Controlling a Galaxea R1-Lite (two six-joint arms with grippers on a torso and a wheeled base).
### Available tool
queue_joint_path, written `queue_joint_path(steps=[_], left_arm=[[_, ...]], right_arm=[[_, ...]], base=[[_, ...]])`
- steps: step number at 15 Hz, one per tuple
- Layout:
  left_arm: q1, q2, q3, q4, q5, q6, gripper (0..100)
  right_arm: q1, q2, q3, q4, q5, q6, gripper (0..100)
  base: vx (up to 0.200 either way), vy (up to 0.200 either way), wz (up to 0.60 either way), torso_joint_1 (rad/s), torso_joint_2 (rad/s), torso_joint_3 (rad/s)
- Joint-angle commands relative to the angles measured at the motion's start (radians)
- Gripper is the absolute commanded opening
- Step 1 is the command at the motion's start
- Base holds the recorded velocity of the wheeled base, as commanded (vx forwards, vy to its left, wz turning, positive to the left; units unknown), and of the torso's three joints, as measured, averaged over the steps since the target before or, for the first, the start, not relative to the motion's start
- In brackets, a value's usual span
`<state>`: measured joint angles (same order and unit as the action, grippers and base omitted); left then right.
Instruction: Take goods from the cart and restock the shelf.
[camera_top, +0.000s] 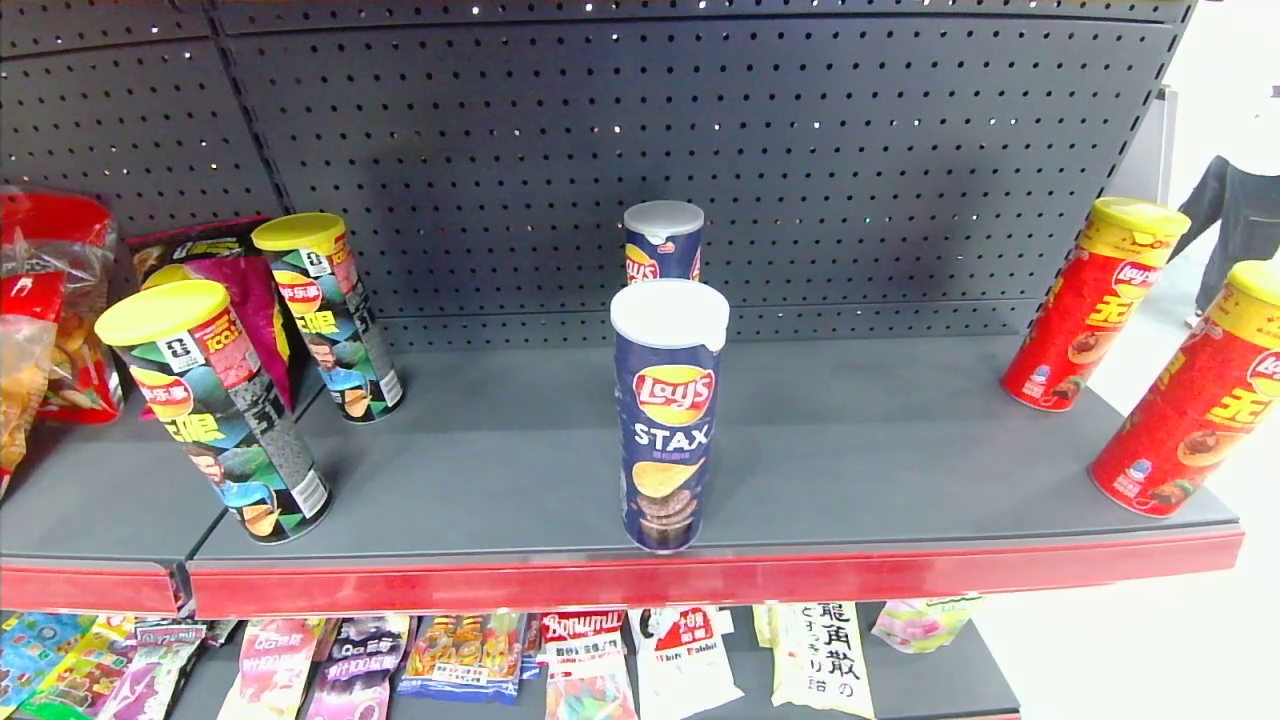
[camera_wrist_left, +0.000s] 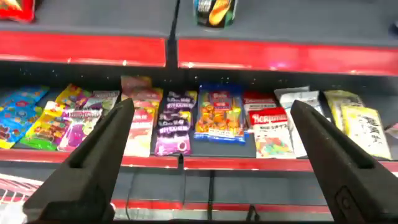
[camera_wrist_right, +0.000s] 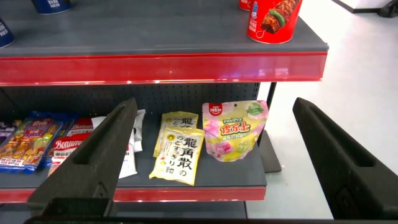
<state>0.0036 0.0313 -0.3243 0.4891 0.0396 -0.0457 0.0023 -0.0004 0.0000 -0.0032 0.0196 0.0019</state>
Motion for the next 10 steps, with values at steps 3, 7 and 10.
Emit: queue_joint_path(steps=[3, 7, 10], left_arm=[[0.001, -0.031, 0.146, -0.178, 0.14, 0.058, 100], [0.001, -0.028, 0.148, -0.207, 0.14, 0.103, 100], [0.001, -0.031, 0.154, -0.311, -0.023, 0.119, 100]], right_arm=[[0.001, 0.0, -0.002, 0.0, 0.0, 0.001, 100], [0.001, 0.0, 0.0, -0.001, 0.0, 0.001, 100], [0.001, 0.0, 0.0, 0.0, 0.0, 0.001, 100]], base=[[0.0, 0.0, 0.0, 0.0, 0.0, 0.0], [0.0, 0.0, 0.0, 0.0, 0.0, 0.0], [0.0, 0.0, 0.0, 0.0, 0.0, 0.0]])
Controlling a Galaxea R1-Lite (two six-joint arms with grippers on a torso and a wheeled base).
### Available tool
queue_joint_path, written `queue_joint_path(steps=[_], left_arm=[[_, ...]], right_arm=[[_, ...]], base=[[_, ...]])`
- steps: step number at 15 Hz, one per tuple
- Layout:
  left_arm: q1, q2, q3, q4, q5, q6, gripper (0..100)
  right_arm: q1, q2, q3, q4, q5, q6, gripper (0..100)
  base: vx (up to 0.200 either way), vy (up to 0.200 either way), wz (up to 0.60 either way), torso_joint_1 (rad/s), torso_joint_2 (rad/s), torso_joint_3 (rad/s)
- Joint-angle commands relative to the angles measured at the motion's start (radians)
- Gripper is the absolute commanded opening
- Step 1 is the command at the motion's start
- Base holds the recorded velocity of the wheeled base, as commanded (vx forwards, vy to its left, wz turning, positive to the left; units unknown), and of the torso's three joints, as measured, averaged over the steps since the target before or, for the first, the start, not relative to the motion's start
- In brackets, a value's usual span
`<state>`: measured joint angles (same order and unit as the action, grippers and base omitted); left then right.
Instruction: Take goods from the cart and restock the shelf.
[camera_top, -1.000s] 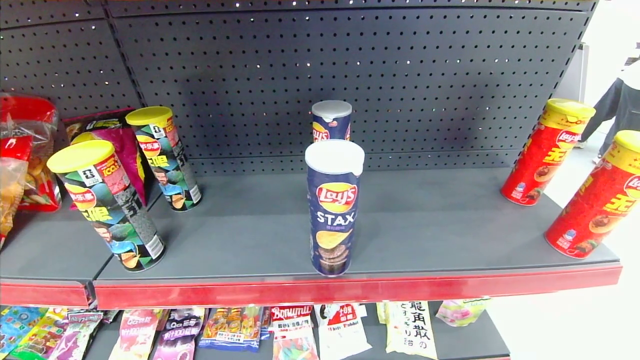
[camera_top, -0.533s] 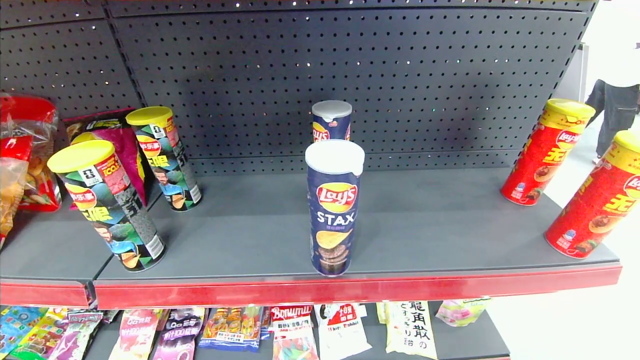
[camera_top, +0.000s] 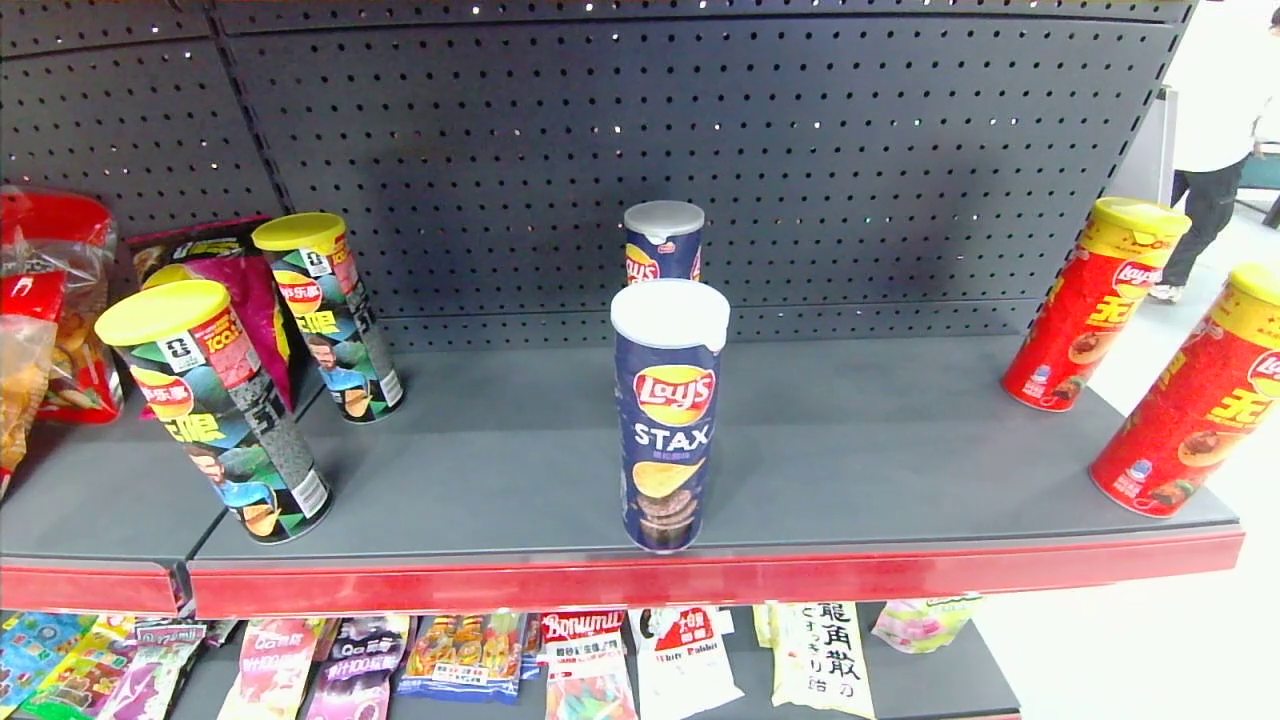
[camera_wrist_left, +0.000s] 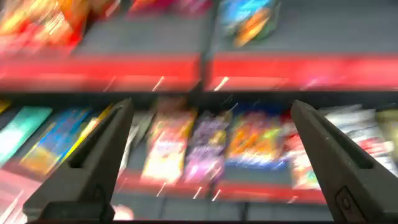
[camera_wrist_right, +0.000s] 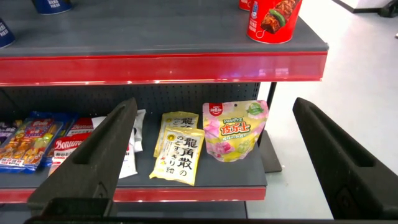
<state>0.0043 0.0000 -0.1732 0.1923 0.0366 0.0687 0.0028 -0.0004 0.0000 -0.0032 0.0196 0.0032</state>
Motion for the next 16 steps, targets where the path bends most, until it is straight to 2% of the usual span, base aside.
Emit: queue_joint_path(steps=[1, 2, 4, 7, 9, 16], left_arm=[[0.0, 0.0, 0.015, -0.034, -0.061, 0.042, 100], [0.0, 0.0, 0.024, -0.077, -0.063, 0.054, 100], [0.0, 0.008, 0.024, -0.16, -0.029, 0.036, 100], [-0.003, 0.011, -0.048, -0.156, -0.043, -0.026, 100], [-0.001, 0.0, -0.005, -0.162, -0.05, -0.047, 100], [-0.001, 0.0, 0.017, -0.163, -0.052, -0.069, 100]], right_arm=[[0.0, 0.0, 0.0, -0.001, 0.0, 0.0, 100], [0.0, 0.0, 0.0, -0.001, 0.0, 0.0, 100], [0.0, 0.0, 0.0, 0.0, 0.0, 0.0, 100], [0.0, 0.0, 0.0, -0.001, 0.0, 0.0, 100], [0.0, 0.0, 0.0, 0.0, 0.0, 0.0, 100], [0.0, 0.0, 0.0, 0.0, 0.0, -0.003, 100]], base=[[0.0, 0.0, 0.0, 0.0, 0.0, 0.0], [0.0, 0.0, 0.0, 0.0, 0.0, 0.0], [0.0, 0.0, 0.0, 0.0, 0.0, 0.0], [0.0, 0.0, 0.0, 0.0, 0.0, 0.0], [0.0, 0.0, 0.0, 0.0, 0.0, 0.0], [0.0, 0.0, 0.0, 0.0, 0.0, 0.0]])
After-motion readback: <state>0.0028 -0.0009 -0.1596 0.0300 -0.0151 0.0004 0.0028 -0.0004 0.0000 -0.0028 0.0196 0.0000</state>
